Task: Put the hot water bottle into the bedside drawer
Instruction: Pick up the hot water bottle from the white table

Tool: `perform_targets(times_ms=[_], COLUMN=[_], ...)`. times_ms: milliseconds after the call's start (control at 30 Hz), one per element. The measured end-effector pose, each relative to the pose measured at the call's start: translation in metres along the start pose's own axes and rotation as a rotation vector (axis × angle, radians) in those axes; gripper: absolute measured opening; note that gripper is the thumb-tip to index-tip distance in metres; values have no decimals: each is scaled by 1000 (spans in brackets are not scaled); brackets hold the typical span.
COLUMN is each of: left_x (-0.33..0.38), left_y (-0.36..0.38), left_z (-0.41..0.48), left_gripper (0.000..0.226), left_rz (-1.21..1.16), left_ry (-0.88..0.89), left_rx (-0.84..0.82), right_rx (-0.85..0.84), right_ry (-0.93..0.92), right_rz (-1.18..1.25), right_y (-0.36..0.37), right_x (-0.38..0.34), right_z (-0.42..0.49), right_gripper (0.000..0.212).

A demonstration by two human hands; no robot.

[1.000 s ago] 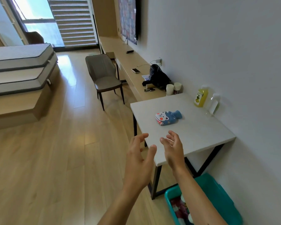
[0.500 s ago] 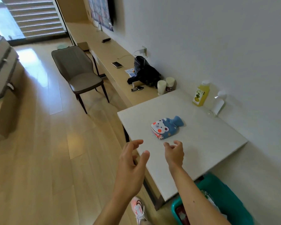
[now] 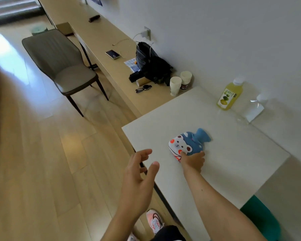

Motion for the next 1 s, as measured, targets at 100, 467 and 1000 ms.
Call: perform_targets(times_ms=[100,467,1000], left_x=[-5,-24,-88], left_y=[-3,-47,-275], left_z=[18,66,109], left_gripper=[25,23,20], left_rz=[-1,-133,-305], left_ry=[21,13,-26], left_rx=[-57,-85,339], right_rx=[46,12,-381], right_ry=[60,127,-797], right_rz=[-11,379,9], right_y=[6,35,164], right_x=[0,-32,-252], right_z=[6,-6,-257], right_gripper=[100,48,6])
Point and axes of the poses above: each hand's wrist, its own z-axis towards the middle knuckle, its own y-axis out of the palm, x = y × z, the point moved 8 cm from there along z, towards the middle knuckle, and after that the axes turned 6 degrees about z, right-handed, at the moved point
